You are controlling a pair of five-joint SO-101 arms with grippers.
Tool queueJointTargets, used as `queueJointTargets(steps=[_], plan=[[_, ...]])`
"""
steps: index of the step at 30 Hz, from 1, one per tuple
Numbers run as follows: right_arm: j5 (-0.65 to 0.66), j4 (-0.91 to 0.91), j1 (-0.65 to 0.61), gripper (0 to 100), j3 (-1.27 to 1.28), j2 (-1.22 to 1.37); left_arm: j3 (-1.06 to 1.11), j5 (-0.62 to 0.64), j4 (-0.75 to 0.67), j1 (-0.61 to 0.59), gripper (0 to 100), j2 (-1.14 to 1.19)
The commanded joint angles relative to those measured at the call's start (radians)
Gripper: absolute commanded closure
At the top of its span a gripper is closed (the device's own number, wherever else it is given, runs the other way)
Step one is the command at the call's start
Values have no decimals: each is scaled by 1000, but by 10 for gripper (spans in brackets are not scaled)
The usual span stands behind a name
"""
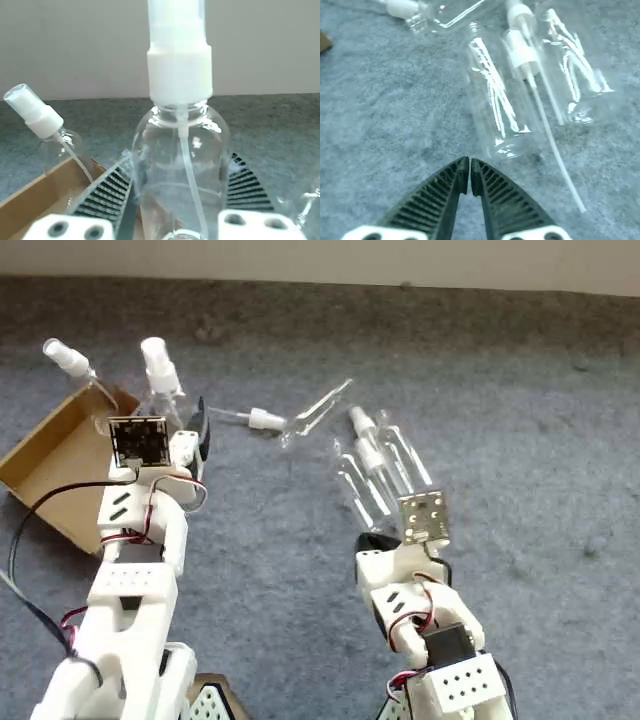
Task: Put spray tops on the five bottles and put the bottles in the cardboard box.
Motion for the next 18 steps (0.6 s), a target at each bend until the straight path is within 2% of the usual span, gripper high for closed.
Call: queueJointTargets(steps=[1, 4, 9, 12, 14, 18], plan=[[-12, -41, -53, 993, -2, -10, -51, 12, 215, 101, 944, -191], [-12, -139, -47, 993, 12, -10, -73, 12, 285, 137, 944, -255], [-15, -311, -45, 993, 107, -10, -68, 14, 305, 208, 944, -283], [-20, -390, -45, 993, 156, -10, -70, 87, 305, 249, 944, -288], [-87, -401, -45, 993, 171, -10, -74, 155, 301, 278, 944, -288], [-322, -444, -45, 993, 174, -10, -74, 209, 299, 335, 944, -282]])
